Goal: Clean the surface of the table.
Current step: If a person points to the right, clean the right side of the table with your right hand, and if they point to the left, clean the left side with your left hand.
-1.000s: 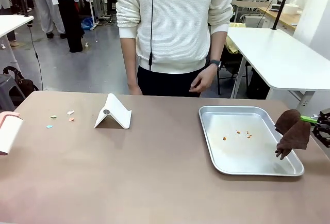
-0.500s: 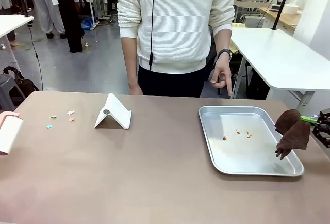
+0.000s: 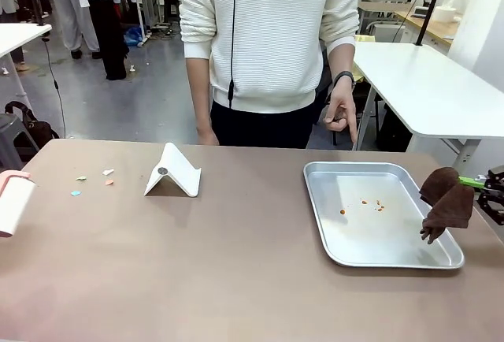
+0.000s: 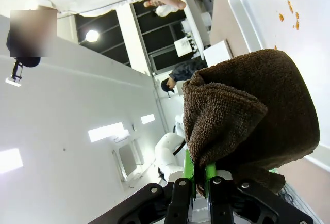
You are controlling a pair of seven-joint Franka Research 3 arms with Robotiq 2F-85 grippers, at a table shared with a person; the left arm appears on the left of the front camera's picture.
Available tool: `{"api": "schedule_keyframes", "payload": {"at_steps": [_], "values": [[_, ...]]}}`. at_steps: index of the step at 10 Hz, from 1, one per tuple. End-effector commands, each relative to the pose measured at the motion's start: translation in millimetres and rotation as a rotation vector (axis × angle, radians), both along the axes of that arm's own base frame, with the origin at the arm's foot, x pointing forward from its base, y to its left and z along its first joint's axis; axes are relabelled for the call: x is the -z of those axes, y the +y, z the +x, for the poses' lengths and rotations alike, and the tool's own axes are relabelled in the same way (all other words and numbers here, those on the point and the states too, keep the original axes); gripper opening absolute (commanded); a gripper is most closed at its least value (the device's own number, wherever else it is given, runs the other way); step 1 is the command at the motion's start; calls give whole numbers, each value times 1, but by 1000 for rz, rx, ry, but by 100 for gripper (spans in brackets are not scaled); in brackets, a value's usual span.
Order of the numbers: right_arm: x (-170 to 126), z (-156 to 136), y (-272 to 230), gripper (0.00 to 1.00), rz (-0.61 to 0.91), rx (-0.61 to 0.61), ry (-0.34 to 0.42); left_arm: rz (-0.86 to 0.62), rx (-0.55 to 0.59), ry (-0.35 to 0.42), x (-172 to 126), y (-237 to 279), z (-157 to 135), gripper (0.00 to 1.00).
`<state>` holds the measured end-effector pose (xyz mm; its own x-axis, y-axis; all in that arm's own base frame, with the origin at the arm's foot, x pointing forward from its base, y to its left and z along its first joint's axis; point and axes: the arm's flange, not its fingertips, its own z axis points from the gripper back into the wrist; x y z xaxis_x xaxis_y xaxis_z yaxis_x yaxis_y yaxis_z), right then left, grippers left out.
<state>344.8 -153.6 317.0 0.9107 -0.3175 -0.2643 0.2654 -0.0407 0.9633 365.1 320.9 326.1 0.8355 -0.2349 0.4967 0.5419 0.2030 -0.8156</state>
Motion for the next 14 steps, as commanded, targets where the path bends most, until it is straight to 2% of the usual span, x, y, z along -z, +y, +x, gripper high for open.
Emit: {"api": "schedule_keyframes", "payload": {"at_steps": [1,2,3,6,9,12,14], "values": [[-5,-5,3,0,-5,-13,-10,9,2,10,-4,-5,-5,0],[-5,-5,3,0,-5,-13,-10,9,2,10,-4,-5,-5,0],[0,0,0,9,0,0,0,9,2,10,-4,-5,-5,0],[-30,21,19,9,-162,-66,-35,9,2,10,-4,-5,-5,0],[-47,66,44,9,-390,-117,-3,9,2,10,-4,-5,-5,0],[-45,117,57,9,-565,-116,30,9,2,10,-4,-5,-5,0],[-38,139,62,9,-709,-104,77,9,2,10,-4,-5,-5,0]]}}
